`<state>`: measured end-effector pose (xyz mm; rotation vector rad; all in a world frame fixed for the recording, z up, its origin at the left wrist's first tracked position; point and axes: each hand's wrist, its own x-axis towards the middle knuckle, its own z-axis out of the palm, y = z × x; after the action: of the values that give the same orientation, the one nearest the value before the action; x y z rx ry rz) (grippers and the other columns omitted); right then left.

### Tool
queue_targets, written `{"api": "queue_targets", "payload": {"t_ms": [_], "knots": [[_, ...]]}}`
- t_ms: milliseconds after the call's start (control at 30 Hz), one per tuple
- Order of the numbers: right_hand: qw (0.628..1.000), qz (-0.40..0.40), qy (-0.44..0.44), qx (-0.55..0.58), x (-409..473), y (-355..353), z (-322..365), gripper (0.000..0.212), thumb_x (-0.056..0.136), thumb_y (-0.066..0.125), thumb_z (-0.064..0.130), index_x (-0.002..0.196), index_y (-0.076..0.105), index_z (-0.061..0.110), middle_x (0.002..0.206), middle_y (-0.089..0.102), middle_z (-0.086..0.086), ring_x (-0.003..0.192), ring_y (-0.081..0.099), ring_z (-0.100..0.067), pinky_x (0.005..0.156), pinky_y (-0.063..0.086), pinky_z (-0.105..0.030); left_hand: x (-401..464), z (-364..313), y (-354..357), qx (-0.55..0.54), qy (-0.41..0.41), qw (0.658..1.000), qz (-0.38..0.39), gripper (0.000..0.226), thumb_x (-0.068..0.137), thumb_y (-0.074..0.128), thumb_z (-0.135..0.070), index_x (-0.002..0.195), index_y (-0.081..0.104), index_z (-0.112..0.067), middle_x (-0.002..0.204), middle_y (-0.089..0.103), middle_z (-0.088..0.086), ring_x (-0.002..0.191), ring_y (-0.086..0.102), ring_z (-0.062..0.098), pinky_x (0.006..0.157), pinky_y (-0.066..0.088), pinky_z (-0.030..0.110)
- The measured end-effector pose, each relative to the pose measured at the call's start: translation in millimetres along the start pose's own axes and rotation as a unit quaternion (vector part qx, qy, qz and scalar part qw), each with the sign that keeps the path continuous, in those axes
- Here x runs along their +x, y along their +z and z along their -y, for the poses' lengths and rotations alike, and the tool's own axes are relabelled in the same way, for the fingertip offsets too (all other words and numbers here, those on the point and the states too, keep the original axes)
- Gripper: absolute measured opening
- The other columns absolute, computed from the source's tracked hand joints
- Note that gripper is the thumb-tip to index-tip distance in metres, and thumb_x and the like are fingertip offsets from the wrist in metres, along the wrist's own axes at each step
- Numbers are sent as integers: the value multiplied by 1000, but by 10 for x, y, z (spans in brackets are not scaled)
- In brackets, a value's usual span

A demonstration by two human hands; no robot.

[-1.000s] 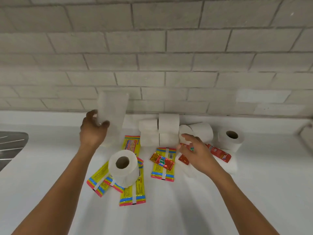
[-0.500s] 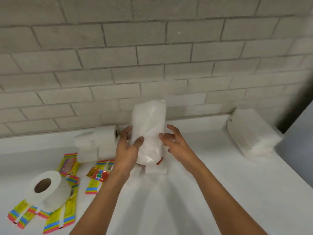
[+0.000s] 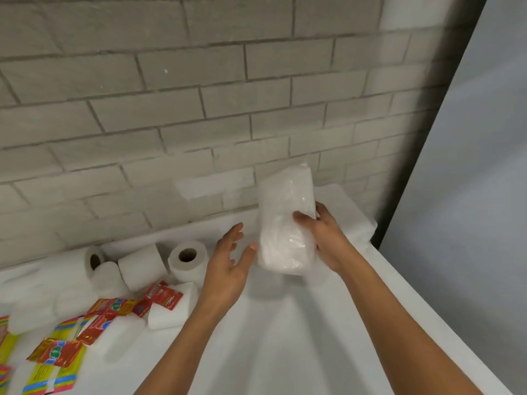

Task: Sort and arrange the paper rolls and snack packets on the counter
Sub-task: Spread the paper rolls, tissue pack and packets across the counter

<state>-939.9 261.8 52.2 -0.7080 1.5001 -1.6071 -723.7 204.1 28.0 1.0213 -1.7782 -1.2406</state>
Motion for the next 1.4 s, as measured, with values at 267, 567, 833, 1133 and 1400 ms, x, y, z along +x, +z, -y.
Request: {"api": "queue_targets", "payload": {"t_ms": [267, 567, 833, 1133, 1400], "knots": [[989, -97, 50, -104, 751, -932, 367, 61, 84, 75, 37, 132, 38, 34, 108, 63, -2, 91, 67, -26, 67, 58, -38, 363, 72, 417, 172, 55, 983, 32, 50, 94, 53, -54, 141, 35, -52, 143, 42, -20, 134, 38, 4, 106, 34, 28], [983, -39, 83, -162, 1321, -1490, 361, 45, 82, 77, 39, 121, 59, 30, 104, 74, -2, 85, 75, -25, 69, 61, -37, 616, 178, 652, 221, 37, 972, 65, 52, 96, 51, -51, 144, 32, -50, 146, 38, -20, 137, 32, 8, 105, 29, 27], [985, -22, 98, -137, 1589, -1766, 388, 33, 85, 73, 35, 116, 65, 25, 97, 77, -2, 82, 76, -23, 61, 60, -32, 648, 363, 705, 214, 15, 975, 58, 49, 95, 52, -51, 138, 31, -58, 130, 44, -31, 128, 36, 1, 98, 30, 24], [942, -111, 80, -308, 1555, -1634, 94, 54, 83, 49, 45, 134, 52, 26, 118, 63, -3, 102, 63, -30, 82, 56, -43, 680, 452, 799, 218, 8, 974, 55, 49, 94, 53, -51, 138, 32, -57, 129, 47, -29, 126, 39, 2, 98, 35, 26], [905, -86, 12, -416, 1553, -1548, -103, 56, 102, 35, 44, 155, 21, 33, 153, 38, -11, 133, 44, -38, 110, 37, -54, 614, 529, 836, 213, 2, 975, 60, 49, 94, 54, -47, 137, 31, -57, 129, 48, -26, 125, 40, 3, 98, 35, 27]]}}
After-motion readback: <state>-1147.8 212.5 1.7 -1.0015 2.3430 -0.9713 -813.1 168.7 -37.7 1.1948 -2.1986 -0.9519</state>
